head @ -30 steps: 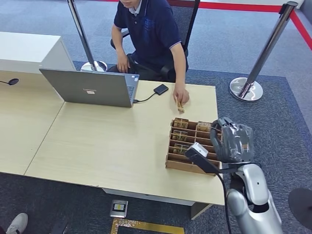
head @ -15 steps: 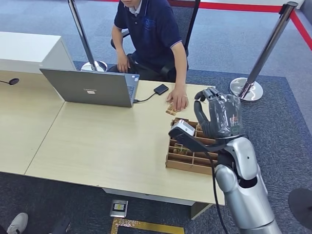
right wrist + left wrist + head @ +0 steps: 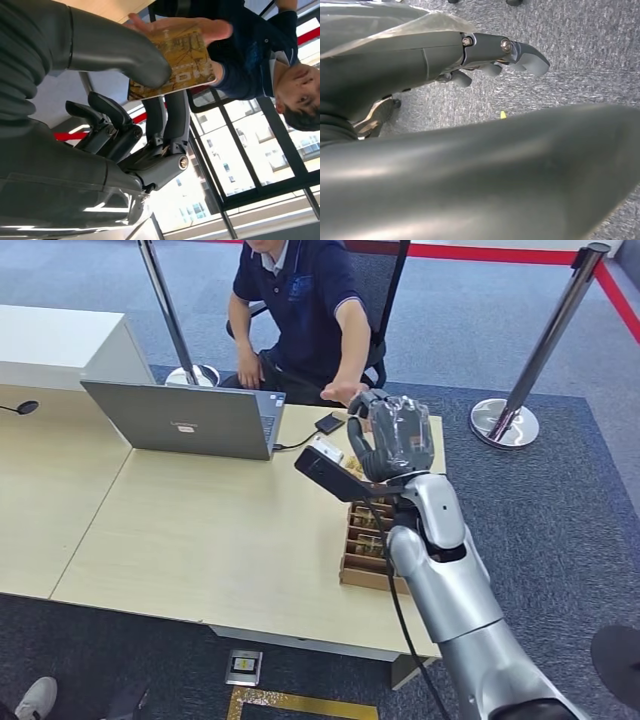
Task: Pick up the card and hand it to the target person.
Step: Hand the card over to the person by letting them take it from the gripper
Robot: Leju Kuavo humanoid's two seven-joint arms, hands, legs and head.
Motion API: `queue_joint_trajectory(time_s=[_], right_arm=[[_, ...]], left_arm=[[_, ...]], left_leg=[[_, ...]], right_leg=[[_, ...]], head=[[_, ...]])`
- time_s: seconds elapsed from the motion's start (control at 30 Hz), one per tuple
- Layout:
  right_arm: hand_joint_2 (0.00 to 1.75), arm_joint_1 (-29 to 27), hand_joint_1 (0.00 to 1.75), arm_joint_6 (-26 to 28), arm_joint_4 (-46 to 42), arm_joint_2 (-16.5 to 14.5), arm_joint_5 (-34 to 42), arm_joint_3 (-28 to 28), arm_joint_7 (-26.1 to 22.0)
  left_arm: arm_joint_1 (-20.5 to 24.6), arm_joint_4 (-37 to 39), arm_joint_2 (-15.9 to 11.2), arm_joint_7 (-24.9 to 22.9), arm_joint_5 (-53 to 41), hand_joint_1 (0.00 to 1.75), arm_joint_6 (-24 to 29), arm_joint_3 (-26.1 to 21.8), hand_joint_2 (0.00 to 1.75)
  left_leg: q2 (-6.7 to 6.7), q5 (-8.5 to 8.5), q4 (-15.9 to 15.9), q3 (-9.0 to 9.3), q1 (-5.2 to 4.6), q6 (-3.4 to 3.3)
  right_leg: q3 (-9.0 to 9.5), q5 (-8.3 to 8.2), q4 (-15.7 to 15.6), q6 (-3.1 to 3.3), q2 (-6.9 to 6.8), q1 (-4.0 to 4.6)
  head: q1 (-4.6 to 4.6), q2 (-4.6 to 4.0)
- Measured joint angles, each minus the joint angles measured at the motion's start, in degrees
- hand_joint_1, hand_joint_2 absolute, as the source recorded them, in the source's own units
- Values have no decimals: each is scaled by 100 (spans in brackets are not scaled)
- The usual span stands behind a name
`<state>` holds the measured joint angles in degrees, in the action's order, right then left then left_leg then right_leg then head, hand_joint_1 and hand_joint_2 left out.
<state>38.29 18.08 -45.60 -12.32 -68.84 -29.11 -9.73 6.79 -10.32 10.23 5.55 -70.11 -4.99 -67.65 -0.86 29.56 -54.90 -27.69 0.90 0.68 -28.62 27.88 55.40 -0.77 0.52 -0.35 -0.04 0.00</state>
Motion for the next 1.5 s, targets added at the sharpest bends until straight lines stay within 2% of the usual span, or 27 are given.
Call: queue_joint_trajectory(time_s=[0.43, 0.47, 0.57, 0.6, 0.77, 0.9, 1.03, 1.2, 1.37, 1.5], right_arm=[[175, 303, 175, 85, 902, -459, 22, -33, -57], [175, 318, 149, 108, 938, -475, 32, -39, -43], [175, 339, 20, 204, 1016, -503, 86, -44, -3], [175, 338, 2, 247, 1035, -507, 118, -44, 2], [175, 191, 0, 425, 878, -471, 409, -32, 14], [175, -354, 0, 525, 110, -287, 562, 52, 103], [175, -1308, 0, 549, -1170, 18, 589, 247, 215], [175, -2796, 0, 540, -2975, 378, 722, 698, 283], [175, -4176, 0, 543, -4423, 487, 779, 1269, 438], [175, -5081, 0, 445, -5217, 478, 721, 1739, 762]], left_arm=[[-68, 0, -42, -40, 210, 0, 85, -4, 0], [-73, 0, -47, -37, 212, 0, 86, -4, 0], [-75, 0, -70, -23, 196, 0, 81, -4, 0], [-74, 0, -78, -20, 193, 0, 79, -4, 0], [-90, 0, -87, -3, 209, 0, 83, -4, 0], [-101, 0, -87, 23, 224, 0, 84, -4, 0], [-130, 0, -87, 21, 254, 0, 80, -5, 0], [-180, 0, -97, 19, 299, 0, 75, -12, 0], [-206, 0, -109, -13, 359, 0, 82, -60, 0], [-224, 0, -109, -114, 435, 0, 118, -109, 0]], left_leg=[[0, 0, 0, -3, 0, 0], [0, 0, 0, -3, 0, 0], [0, 0, 0, -3, 0, 0], [0, 0, -1, -3, 0, 0], [0, 0, -2, -3, 0, 0], [-4, 1, -2, -5, 1, -1], [-6, 4, -2, -10, 0, -4], [-15, 13, -1, -15, 0, -5], [-17, 16, 0, -14, 0, -5], [-16, 17, 2, -14, 0, -4]], right_leg=[[-3, 0, 1, 0, 0, 1], [-3, 0, 0, 0, 0, 1], [-3, 0, 0, 0, 0, 1], [-3, 0, 0, 0, 0, 0], [-5, 0, -2, 0, 0, 0], [-6, 0, -7, 0, 0, 1], [-10, 1, -12, -2, 0, 0], [-13, 5, -18, -7, 0, 0], [-14, 11, -20, -9, 0, 0], [-12, 12, -19, -7, 0, 0]], head=[[0, 0], [0, 0], [0, 0], [-1, 0], [0, 0], [0, 0], [-1, 0], [-1, 0], [0, 0], [0, 0]])
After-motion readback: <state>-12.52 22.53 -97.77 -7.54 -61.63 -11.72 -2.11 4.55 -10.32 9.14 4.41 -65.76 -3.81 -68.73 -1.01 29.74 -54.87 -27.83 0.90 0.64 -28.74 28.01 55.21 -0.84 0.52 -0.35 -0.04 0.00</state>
